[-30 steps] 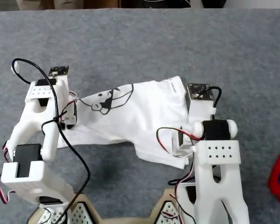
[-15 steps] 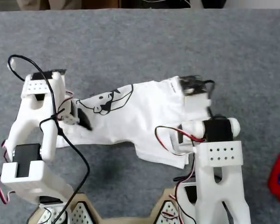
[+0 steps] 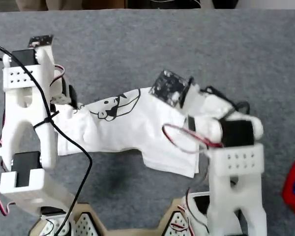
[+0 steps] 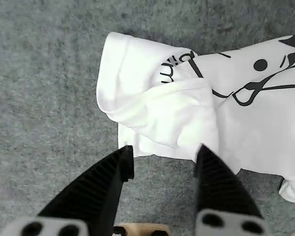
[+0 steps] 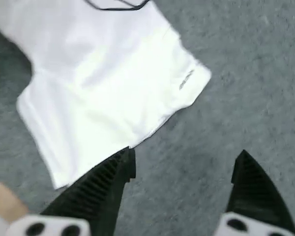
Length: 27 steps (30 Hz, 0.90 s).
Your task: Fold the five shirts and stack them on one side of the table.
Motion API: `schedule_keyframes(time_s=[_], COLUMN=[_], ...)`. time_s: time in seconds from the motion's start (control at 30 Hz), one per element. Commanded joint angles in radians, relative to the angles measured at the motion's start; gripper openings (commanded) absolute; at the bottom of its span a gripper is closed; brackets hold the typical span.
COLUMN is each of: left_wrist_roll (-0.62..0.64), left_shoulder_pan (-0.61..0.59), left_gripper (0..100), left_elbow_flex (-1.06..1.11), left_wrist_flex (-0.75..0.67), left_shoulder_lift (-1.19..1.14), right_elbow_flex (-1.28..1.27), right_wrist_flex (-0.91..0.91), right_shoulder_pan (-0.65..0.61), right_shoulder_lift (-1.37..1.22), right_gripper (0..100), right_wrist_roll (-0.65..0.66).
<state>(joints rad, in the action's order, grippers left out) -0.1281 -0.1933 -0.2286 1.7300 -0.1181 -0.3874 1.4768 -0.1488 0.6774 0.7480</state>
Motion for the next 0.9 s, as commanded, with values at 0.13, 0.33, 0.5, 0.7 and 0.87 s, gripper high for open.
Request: schedule_keyframes(time_s=[0.13, 0.33, 0.5, 0.7, 0.87], left_wrist_roll=[0.172, 0.209, 0.207, 0.207, 0.206], left_shoulder_pan=[0.095, 0.097, 0.094, 0.094, 0.080], left_gripper=[2, 2, 2, 2, 2], left_elbow_flex=[-0.003, 0.002, 0.002, 0.011, -0.018], left_wrist_flex=[-0.063, -0.157, -0.157, -0.147, -0.060], left_shoulder_lift=[-0.105, -0.294, -0.390, -0.415, -0.415], right_elbow_flex=[0.105, 0.295, 0.395, 0.507, 0.693], right_wrist_flex=[-0.206, -0.215, -0.265, -0.390, -0.345], right_shoulder_pan=[-0.025, -0.108, -0.145, -0.081, -0.013], right_shoulder_lift=[-0.375, -0.613, -0.802, -1.110, -1.302], right_gripper=[2.5, 0.5, 0.5, 0.5, 0.5], right_wrist_roll=[-0.071, -0.199, -0.209, -0.209, -0.204])
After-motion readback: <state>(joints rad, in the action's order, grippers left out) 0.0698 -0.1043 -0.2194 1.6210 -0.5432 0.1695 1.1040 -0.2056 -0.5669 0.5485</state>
